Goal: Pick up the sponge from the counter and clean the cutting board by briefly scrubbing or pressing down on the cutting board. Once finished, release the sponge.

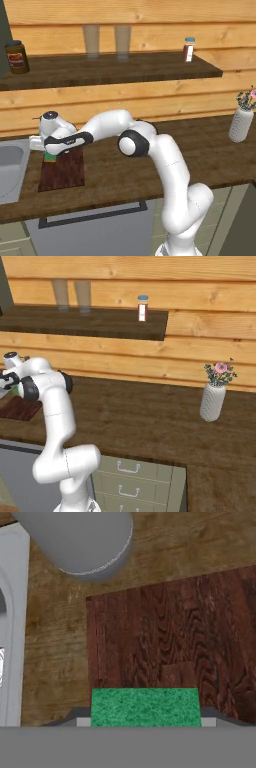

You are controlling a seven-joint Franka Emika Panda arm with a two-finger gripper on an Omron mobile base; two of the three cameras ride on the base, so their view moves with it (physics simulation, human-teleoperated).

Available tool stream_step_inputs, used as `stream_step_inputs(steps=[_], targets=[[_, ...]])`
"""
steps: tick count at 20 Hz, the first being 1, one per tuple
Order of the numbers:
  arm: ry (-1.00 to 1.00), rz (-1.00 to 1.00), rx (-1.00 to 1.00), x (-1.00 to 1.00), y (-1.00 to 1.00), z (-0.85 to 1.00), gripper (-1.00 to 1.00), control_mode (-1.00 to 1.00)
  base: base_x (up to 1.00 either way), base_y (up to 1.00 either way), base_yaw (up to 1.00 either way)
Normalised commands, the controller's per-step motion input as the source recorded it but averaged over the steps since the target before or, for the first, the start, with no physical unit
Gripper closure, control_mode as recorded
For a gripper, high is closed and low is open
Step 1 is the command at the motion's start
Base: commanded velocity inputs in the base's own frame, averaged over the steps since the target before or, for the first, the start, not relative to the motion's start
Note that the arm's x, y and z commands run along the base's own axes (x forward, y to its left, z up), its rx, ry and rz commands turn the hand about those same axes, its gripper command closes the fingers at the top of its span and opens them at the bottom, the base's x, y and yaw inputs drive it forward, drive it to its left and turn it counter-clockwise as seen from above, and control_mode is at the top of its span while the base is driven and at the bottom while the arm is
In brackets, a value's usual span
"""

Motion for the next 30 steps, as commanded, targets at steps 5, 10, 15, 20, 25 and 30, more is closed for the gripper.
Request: stream_step_inputs(steps=[5,10,15,20,25,30], targets=[[0.0,0.0,0.0,0.0,0.04,-0.44,1.0,-1.0,0.0,0.0,0.0],[0.0,0.0,0.0,0.04,0.0,-0.42,1.0,-1.0,0.0,0.0,0.0],[0.0,0.0,0.0,0.05,0.0,-0.39,1.0,-1.0,0.0,0.0,0.0],[0.0,0.06,0.05,-0.18,0.0,-0.17,1.0,-1.0,0.0,0.0,0.0],[0.0,0.05,0.0,-0.5,0.16,-0.27,1.0,-1.0,0.0,0.0,0.0],[0.0,0.05,0.0,-0.62,0.2,-0.35,1.0,-1.0,0.0,0.0,0.0]])
